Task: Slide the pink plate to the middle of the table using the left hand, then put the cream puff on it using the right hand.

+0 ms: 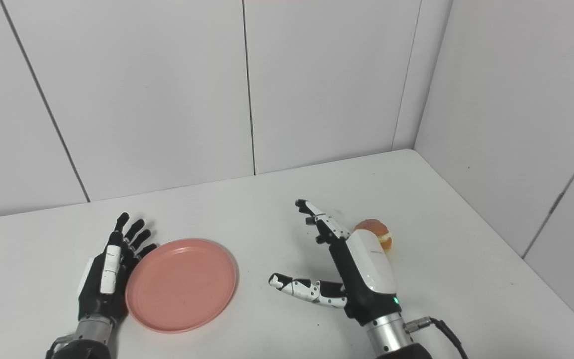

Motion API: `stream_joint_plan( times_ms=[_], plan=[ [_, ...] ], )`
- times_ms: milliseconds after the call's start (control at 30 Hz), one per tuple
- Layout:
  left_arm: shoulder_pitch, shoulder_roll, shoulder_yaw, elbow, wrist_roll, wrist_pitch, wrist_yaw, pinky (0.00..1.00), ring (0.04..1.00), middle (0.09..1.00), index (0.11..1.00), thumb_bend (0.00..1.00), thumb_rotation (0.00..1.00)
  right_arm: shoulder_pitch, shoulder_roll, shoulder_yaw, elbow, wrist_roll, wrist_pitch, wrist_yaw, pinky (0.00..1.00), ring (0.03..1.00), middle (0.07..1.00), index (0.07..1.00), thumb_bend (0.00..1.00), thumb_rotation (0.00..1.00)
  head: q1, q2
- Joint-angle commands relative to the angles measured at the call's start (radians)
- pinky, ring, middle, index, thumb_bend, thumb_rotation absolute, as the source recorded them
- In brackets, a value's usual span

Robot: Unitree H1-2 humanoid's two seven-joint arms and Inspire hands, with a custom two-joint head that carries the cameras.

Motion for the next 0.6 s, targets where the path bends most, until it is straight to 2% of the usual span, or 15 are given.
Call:
stream_joint_plan(
  times_ms=[0,100,200,400,467,500,567],
  plan=[
    [0.051,-0.019,-0.007,0.053,-0.004,-0.024,-0.003,0.80,0.902,0.923,1.000,1.00,0.84,-0.039,-0.022,-0.018,-0.043,-0.015,0.022,0.016,0.65,0.798,0.858,0.875,0.98,0.65,0.001,0.000],
    [0.052,-0.017,-0.009,0.052,0.002,-0.027,0.000,0.80,0.898,0.920,1.000,1.00,0.85,-0.074,-0.048,-0.030,-0.053,-0.031,0.053,0.053,0.65,0.778,0.846,0.877,1.00,0.56,0.001,0.000],
    [0.051,-0.016,-0.010,0.058,0.004,-0.031,0.000,0.80,0.897,0.919,1.000,1.00,0.86,-0.103,-0.070,-0.038,-0.064,-0.067,0.104,0.106,0.66,0.783,0.856,0.885,1.00,0.53,0.003,-0.006],
    [0.051,-0.016,-0.009,0.061,-0.001,-0.025,-0.002,0.80,0.898,0.920,1.000,1.00,0.85,-0.164,-0.137,-0.059,-0.056,-0.133,0.187,0.196,0.85,0.887,0.908,0.868,1.00,0.42,0.003,-0.008],
    [0.051,-0.015,-0.009,0.063,0.001,-0.026,-0.001,0.80,0.900,0.920,1.000,1.00,0.86,-0.176,-0.154,-0.064,-0.049,-0.144,0.196,0.211,0.85,0.888,0.905,0.860,1.00,0.39,0.002,-0.012],
    [0.052,-0.014,-0.011,0.060,0.004,-0.026,0.000,0.80,0.898,0.918,1.000,1.00,0.85,-0.187,-0.176,-0.065,-0.042,-0.155,0.208,0.236,0.83,0.880,0.898,0.848,1.00,0.35,0.004,-0.013],
    [0.055,-0.011,-0.014,0.055,0.009,-0.024,0.000,0.79,0.891,0.913,1.000,1.00,0.86,-0.210,-0.227,-0.062,-0.034,-0.183,0.251,0.315,0.84,0.897,0.910,0.858,1.00,0.34,0.006,-0.014]
  ],
)
